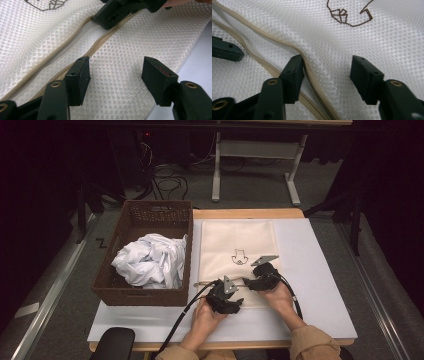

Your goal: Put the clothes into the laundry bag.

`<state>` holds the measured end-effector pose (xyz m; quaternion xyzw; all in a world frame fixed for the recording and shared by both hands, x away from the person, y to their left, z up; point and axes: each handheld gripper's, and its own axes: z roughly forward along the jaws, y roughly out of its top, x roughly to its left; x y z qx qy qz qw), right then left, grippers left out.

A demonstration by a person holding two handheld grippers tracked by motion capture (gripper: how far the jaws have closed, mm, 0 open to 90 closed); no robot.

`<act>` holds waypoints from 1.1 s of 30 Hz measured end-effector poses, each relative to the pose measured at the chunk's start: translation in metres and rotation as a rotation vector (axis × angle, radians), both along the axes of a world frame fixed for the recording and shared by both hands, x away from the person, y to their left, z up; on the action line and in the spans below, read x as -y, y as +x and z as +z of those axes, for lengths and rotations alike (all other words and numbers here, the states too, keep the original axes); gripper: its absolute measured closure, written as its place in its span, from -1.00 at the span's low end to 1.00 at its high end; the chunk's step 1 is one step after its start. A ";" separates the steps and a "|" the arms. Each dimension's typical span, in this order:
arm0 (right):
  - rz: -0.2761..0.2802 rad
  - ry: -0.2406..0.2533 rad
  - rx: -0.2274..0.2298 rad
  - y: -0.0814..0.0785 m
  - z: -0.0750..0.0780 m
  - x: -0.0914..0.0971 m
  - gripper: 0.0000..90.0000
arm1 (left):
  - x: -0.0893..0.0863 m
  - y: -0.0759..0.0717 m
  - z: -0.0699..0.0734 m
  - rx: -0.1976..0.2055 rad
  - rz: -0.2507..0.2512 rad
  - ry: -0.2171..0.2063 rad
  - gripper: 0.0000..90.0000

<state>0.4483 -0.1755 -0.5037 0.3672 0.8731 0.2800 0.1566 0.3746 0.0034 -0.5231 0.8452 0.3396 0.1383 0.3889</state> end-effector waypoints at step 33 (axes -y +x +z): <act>0.094 -0.033 0.098 0.005 0.048 -0.003 0.97 | 0.002 -0.001 0.001 -0.005 0.015 0.012 -0.12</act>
